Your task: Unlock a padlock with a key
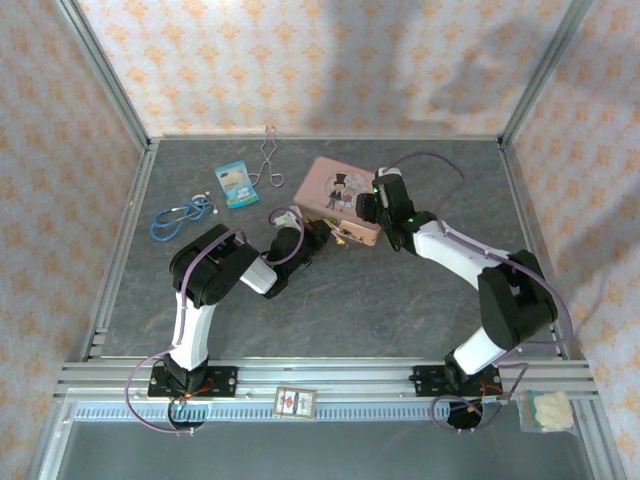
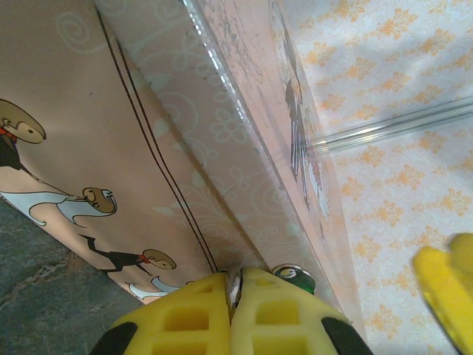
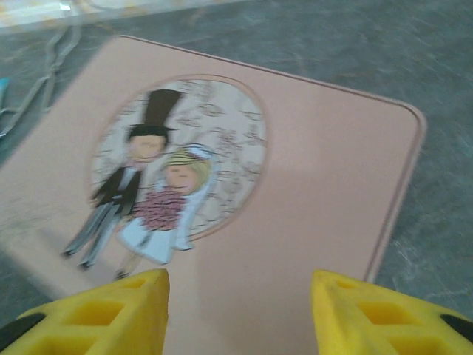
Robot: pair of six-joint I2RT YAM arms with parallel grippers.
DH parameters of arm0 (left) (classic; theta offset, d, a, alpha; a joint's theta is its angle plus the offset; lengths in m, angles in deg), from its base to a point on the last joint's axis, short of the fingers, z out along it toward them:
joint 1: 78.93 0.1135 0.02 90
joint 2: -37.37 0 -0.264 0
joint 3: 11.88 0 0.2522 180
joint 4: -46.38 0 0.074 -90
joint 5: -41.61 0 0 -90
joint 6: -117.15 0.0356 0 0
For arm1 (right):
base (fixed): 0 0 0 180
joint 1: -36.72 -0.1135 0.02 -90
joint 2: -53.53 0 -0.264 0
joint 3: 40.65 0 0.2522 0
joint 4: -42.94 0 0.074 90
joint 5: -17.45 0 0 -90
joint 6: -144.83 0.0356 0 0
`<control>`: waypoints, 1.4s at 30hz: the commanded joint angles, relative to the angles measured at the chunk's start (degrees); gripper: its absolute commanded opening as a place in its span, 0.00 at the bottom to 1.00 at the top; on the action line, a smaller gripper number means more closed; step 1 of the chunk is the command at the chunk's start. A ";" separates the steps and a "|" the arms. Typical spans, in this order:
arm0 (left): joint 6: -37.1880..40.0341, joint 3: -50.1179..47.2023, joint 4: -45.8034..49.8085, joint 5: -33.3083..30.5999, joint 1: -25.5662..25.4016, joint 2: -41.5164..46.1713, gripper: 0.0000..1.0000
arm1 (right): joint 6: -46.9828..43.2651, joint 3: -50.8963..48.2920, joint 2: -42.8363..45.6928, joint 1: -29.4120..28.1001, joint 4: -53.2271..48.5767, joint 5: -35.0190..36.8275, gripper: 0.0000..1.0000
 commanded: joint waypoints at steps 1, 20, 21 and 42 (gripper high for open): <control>-0.35 -1.42 0.09 -2.68 -0.31 0.37 0.00 | 6.60 1.69 -3.32 0.03 -1.81 7.77 0.52; -6.59 -6.75 -8.67 -11.63 0.42 0.10 0.00 | 9.98 -4.60 -5.68 2.19 -1.41 12.54 0.51; -6.55 -6.73 -8.62 -11.79 0.57 0.23 0.00 | 10.10 -4.95 -5.83 2.40 -1.26 12.46 0.51; 1.45 -11.36 -1.37 -3.44 4.11 12.33 0.00 | 5.93 -4.37 -0.20 5.27 3.98 6.83 0.62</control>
